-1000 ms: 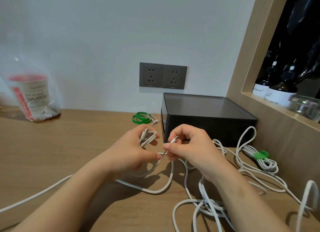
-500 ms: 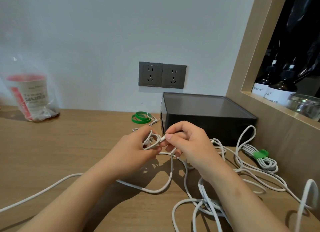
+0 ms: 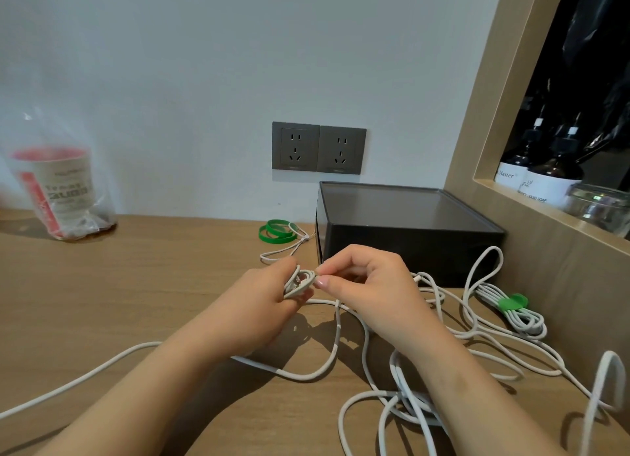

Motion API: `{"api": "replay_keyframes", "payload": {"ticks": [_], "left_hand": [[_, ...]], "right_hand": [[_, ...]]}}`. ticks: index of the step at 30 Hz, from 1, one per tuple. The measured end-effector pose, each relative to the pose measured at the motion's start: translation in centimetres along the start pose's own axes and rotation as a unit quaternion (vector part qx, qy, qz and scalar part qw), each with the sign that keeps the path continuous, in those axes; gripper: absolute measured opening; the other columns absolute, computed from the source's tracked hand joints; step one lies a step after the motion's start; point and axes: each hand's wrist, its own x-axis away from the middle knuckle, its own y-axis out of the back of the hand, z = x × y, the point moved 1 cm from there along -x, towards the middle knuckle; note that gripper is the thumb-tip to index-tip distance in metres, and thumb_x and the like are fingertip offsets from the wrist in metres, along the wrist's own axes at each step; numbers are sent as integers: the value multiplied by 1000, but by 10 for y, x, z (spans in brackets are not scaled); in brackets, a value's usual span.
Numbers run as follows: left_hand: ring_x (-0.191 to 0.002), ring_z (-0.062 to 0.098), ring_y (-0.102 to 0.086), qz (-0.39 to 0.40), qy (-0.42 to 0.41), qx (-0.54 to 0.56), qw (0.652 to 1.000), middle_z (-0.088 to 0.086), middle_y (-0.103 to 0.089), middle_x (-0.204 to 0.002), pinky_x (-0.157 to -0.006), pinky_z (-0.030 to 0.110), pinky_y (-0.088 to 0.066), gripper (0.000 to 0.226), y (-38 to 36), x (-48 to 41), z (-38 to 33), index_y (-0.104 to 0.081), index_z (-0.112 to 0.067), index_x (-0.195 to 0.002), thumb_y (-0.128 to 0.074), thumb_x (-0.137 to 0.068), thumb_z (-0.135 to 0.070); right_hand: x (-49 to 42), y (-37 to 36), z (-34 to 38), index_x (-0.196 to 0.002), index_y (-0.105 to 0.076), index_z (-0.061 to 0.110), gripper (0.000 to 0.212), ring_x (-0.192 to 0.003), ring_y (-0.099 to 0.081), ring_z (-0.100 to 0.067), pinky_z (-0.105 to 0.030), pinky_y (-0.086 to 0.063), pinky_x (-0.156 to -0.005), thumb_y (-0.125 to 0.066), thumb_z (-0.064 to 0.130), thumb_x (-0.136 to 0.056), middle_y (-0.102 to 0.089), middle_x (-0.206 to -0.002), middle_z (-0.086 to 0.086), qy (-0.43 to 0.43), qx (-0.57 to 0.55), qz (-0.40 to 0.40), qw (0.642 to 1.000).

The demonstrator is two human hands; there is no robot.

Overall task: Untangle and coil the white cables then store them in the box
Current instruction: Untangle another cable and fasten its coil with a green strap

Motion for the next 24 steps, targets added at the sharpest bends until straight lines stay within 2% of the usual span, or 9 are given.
{"api": "replay_keyframes", "payload": {"ticks": [3,5,8,10,12,16,20,22,24], "left_hand": [[-62,5,-47,-49,7,1,999,-7,-54,-73,-51,17,-34,13,3,-2,5,-47,-23,-83,-51,-95,-24],[-56,10,-44,-95,30,72,992,-6,-51,-64,-48,23,-33,18,5,-4,12,-49,-21,-76,-53,-93,-20],[-45,17,-35,-156,84,195,965,-5,-41,-47,-44,27,-27,24,11,-9,27,-47,-15,-68,-55,-90,-13],[-46,19,-31,-172,116,232,950,-2,-37,-47,-46,29,-26,22,14,-11,34,-45,-14,-67,-56,-84,-20],[-46,19,-29,-183,134,250,941,-3,-35,-48,-46,29,-23,23,15,-13,40,-42,-16,-64,-57,-79,-26],[-42,15,-27,-164,164,308,923,1,-33,-56,-42,25,-21,21,14,-17,47,-48,-10,-79,-52,-90,-27],[-39,10,-26,-116,199,354,907,-1,-33,-56,-40,23,-20,28,17,-17,51,-45,-15,-94,-49,-90,-42],[-38,9,-24,-108,213,376,895,-3,-32,-54,-41,22,-20,29,18,-17,52,-42,-18,-89,-46,-89,-47],[-37,9,-23,-113,234,402,878,-5,-30,-50,-43,22,-18,35,21,-19,54,-36,-20,-76,-37,-88,-52]], "right_hand": [[0,-2,-1,-85,-65,40,19,-83,-61,-1,-14,-52,-72,-64,21,-86,-67,-83,17,11,29,7,999],[0,-3,-5,-89,-60,44,22,-83,-56,3,-8,-48,-69,-61,22,-89,-63,-83,21,15,69,-2,998],[-5,-8,-13,-101,-64,31,16,-81,-54,7,-5,-43,-67,-55,21,-92,-59,-88,20,2,143,-24,989],[-14,-16,-16,-113,-62,24,21,-89,-53,3,-9,-42,-75,-52,22,-94,-61,-102,11,-14,206,-2,978],[-26,-30,-14,-121,-58,22,27,-101,-55,-7,-21,-46,-87,-49,21,-95,-60,-116,4,-25,253,41,966],[-56,-59,-15,-133,-48,20,38,-113,-54,-20,-34,-46,-94,-49,14,-95,-55,-127,-4,-36,298,103,948],[-86,-81,-32,-128,-49,14,39,-113,-49,-26,-39,-47,-93,-52,6,-90,-55,-123,-9,-70,344,130,927],[-94,-88,-39,-119,-56,11,29,-110,-50,-28,-41,-49,-91,-51,8,-91,-58,-114,-11,-65,379,115,916],[-95,-90,-40,-101,-62,9,14,-94,-57,-27,-40,-53,-82,-52,10,-91,-61,-97,-11,-50,401,94,910]]}}
